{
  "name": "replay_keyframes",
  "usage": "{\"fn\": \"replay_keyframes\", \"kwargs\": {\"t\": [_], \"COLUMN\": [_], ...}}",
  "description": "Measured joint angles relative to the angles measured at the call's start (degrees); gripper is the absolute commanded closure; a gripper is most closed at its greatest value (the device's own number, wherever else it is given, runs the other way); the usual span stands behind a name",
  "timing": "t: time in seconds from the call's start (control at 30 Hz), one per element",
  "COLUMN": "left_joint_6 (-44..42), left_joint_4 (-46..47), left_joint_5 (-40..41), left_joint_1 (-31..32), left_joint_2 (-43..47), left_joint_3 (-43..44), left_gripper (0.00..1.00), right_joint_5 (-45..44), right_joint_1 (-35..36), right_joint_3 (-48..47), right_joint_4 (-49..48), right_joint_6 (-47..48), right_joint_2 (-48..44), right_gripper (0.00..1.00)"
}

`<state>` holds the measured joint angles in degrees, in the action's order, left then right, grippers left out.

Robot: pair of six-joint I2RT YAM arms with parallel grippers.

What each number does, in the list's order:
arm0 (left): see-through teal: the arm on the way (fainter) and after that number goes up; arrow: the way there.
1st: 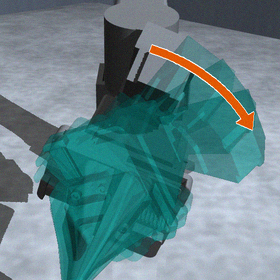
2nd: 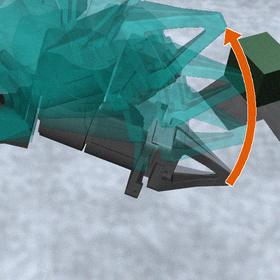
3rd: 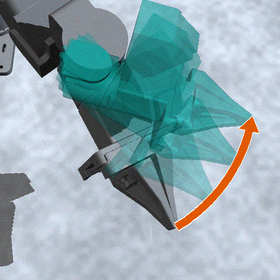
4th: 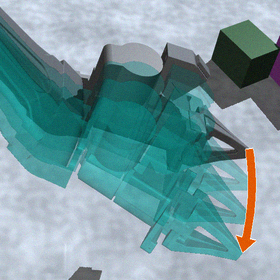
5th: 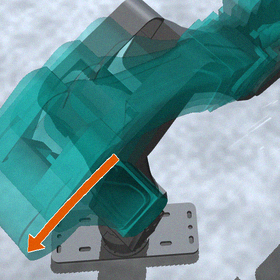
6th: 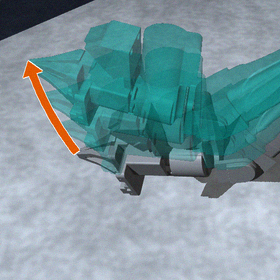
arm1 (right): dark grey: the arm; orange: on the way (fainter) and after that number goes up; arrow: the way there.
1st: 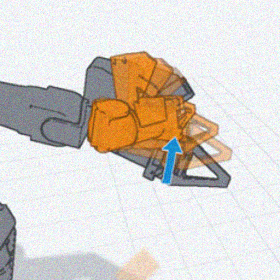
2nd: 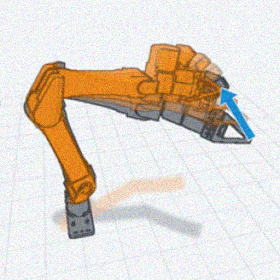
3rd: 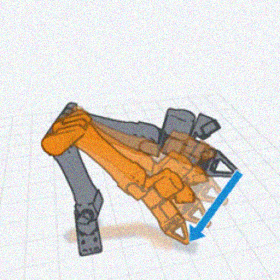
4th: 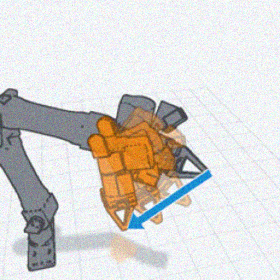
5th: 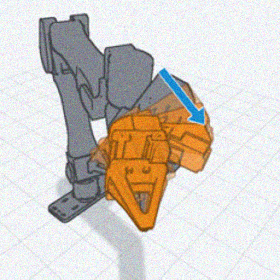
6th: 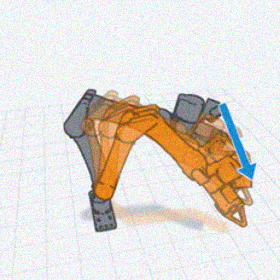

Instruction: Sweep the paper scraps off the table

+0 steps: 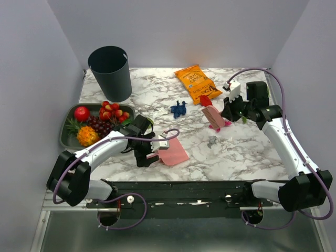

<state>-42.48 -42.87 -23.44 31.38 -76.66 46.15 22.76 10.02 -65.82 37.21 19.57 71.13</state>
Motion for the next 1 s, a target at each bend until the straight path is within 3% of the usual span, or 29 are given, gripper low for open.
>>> {"fn": "replay_keyframes", "kwargs": {"t": [0.3, 0.53, 0.73, 1.0], "left_joint_6": [6.4, 11.7, 12.9, 13.0], "left_joint_4": [6.6, 12.6, 13.7, 14.7], "left_joint_5": [1.9, 4.0, 5.2, 6.3], "left_joint_1": [5.0, 6.0, 6.1, 6.2], "left_joint_2": [2.5, 3.7, 4.4, 5.8], "left_joint_3": [-5.1, -8.2, -8.8, -9.7], "left_gripper": [0.21, 0.25, 0.26, 0.37], "right_joint_5": [0.0, 0.0, 0.0, 0.0], "right_joint_1": [0.0, 0.0, 0.0, 0.0], "right_joint_3": [0.0, 0.0, 0.7, 0.8], "right_joint_4": [0.2, 0.2, 0.2, 0.2], "right_joint_6": [0.0, 0.0, 0.0, 0.0], "right_joint_2": [0.4, 0.5, 0.1, 0.1], "right_gripper": [0.99, 0.99, 0.99, 0.99]}}
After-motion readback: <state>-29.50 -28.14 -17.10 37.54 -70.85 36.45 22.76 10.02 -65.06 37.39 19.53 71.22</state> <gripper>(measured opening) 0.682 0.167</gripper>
